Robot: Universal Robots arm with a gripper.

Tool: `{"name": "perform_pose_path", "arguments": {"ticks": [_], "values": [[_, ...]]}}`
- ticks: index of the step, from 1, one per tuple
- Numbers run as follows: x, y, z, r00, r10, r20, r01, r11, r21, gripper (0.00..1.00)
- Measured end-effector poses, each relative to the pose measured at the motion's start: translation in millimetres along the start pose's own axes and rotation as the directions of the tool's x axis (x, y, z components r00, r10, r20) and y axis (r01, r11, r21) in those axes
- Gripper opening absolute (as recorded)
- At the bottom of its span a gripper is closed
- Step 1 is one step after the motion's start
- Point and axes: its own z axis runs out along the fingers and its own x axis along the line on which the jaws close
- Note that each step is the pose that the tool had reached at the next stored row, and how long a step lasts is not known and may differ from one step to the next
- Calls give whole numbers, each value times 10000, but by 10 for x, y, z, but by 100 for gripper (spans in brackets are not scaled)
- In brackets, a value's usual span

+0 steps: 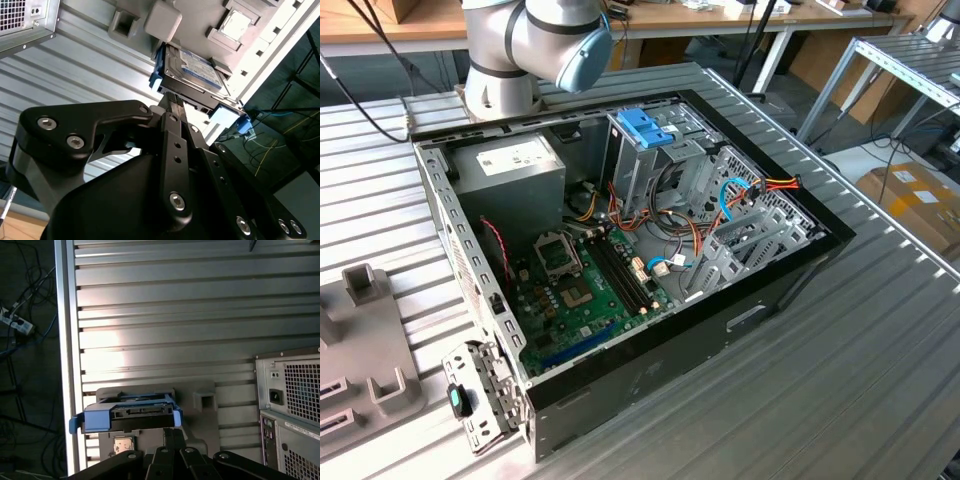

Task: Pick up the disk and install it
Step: 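Reach for the disk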

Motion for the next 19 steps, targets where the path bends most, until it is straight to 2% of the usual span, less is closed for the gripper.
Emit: {"name": "perform_pose_path", "arguments": {"ticks": [12,15,19], "values": [[138,-9,1,10000,-1,1,1,10000,2,11],[202,-10,2,10000,-1,0,1,10000,8,11],[320,-14,8,10000,-1,2,1,10000,19,11]]}}
